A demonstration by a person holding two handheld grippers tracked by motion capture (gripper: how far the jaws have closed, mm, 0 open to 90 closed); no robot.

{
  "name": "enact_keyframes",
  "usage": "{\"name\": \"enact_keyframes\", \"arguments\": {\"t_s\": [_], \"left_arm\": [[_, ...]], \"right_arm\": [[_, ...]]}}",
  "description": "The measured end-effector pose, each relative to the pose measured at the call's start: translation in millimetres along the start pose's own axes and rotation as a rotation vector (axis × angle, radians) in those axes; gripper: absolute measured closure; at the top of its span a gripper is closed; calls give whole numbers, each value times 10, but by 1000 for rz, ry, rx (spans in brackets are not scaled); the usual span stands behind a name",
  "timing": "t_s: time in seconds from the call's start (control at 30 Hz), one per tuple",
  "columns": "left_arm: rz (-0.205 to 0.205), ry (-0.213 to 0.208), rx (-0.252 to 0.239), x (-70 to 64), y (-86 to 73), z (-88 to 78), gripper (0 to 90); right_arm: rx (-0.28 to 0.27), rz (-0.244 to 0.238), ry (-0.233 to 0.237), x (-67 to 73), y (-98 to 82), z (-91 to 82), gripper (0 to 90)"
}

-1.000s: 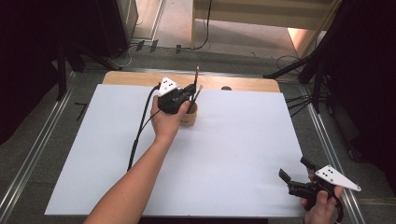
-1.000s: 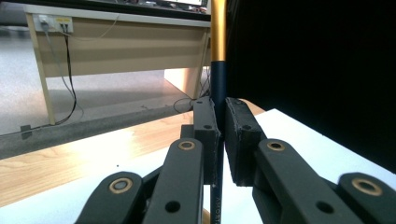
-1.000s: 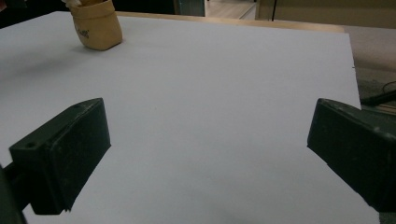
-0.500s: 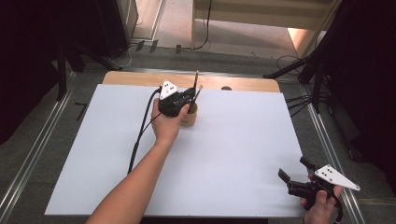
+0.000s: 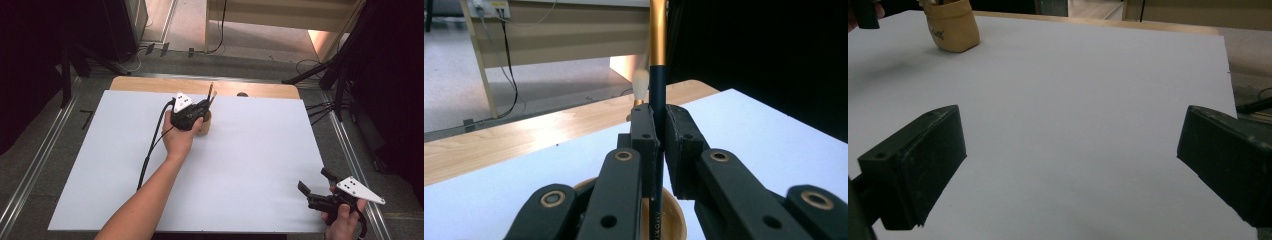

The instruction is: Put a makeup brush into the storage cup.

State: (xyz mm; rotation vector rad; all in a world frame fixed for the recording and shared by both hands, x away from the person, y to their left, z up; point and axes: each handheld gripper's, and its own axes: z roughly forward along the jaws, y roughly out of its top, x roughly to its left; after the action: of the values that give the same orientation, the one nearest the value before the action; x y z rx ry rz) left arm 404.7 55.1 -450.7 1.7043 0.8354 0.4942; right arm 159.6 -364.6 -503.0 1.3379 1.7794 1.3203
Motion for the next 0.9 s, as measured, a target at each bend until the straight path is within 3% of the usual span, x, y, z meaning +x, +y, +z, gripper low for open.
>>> {"name": "enact_keyframes", "arguments": {"t_s": [0.23, 0.3, 0.47, 0.67, 0.8, 0.9], "left_arm": [[13, -3, 17, -30, 9, -21, 828], [21, 7, 17, -32, 18, -29, 728], [23, 25, 24, -4, 36, -62, 669], [15, -4, 2, -1, 70, -111, 625], [16, -29, 10, -10, 89, -157, 548], [-16, -40, 2, 16, 109, -221, 458]], "right_arm": [[-1, 1, -3, -2, 0, -2, 0], [-2, 4, -4, -3, -1, -3, 0], [0, -2, -3, 1, 0, 1, 0], [2, 2, -3, 5, 0, 4, 0], [2, -6, -5, 1, 0, 4, 0], [-1, 2, -8, -2, 2, 2, 0]]}}
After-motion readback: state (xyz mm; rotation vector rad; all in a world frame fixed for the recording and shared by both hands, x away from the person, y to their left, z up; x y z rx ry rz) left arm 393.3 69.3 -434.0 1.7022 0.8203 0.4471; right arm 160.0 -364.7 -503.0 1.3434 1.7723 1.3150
